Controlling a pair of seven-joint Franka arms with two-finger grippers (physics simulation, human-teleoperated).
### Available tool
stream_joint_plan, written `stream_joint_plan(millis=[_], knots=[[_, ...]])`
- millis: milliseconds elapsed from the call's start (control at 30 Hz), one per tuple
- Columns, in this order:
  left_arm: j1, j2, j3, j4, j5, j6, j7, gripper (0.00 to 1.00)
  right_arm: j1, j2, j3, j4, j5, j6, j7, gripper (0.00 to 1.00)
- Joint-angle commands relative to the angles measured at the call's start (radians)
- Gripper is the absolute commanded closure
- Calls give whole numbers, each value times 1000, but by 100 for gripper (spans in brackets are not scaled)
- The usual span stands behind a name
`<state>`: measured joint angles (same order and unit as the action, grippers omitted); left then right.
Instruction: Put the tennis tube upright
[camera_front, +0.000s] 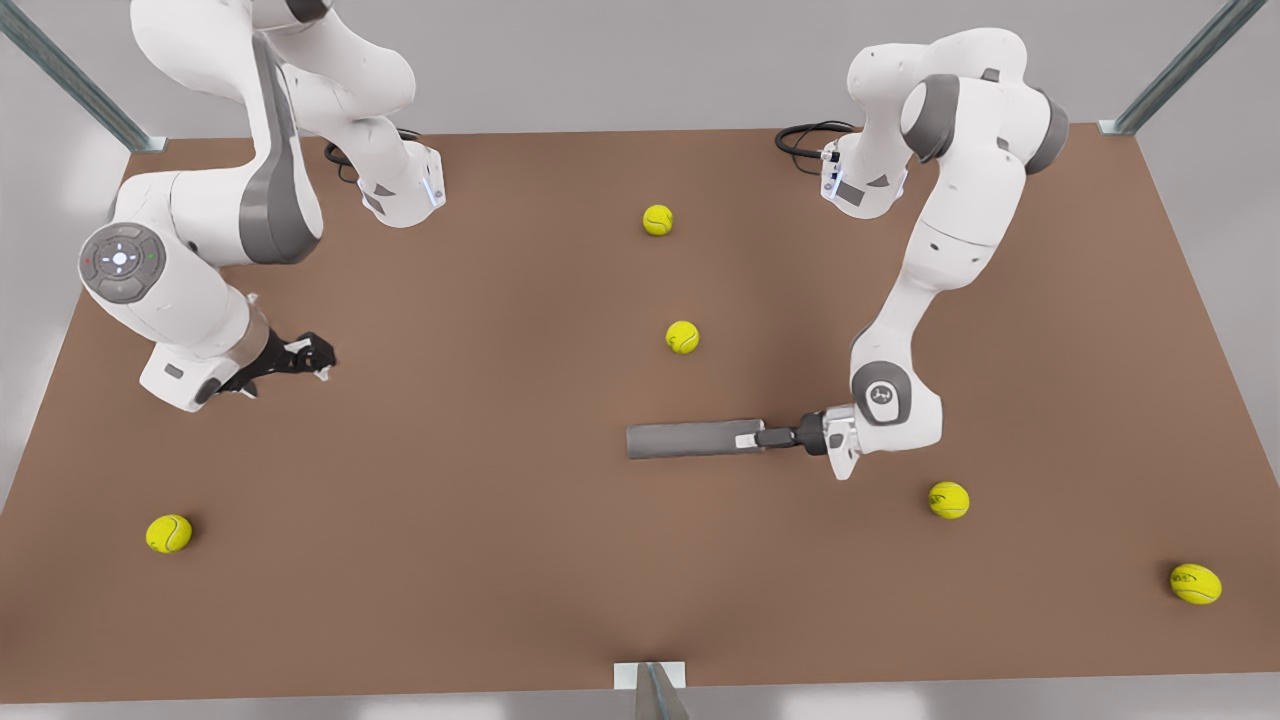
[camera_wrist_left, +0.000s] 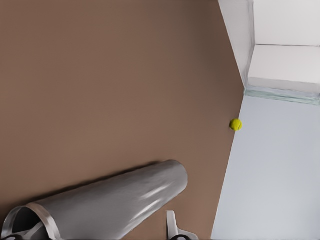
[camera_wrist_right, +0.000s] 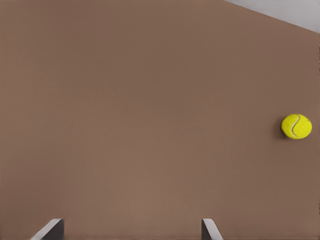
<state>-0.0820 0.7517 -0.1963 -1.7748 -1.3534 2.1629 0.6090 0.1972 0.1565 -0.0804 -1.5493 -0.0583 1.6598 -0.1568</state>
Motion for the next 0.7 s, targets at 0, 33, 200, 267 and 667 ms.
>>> stream_joint_plan(millis=[0, 33, 200, 267, 667], knots=[[1, 0, -3, 2, -36, 0, 0, 1, 5, 0, 1, 0, 0, 0, 2, 0], [5, 2, -3, 5, -38, -6, 0, 1, 5, 0, 1, -2, 0, -2, 2, 0], [11, 0, -6, 5, -59, -20, 5, 1, 5, 2, 1, -2, -2, -3, -4, 0], [16, -2, -5, 6, -73, -34, 5, 1, 7, 2, 2, -3, 0, -3, -4, 0], [39, -9, -8, 15, -110, -97, 0, 1, 5, 3, 22, -2, 3, -3, -1, 0]])
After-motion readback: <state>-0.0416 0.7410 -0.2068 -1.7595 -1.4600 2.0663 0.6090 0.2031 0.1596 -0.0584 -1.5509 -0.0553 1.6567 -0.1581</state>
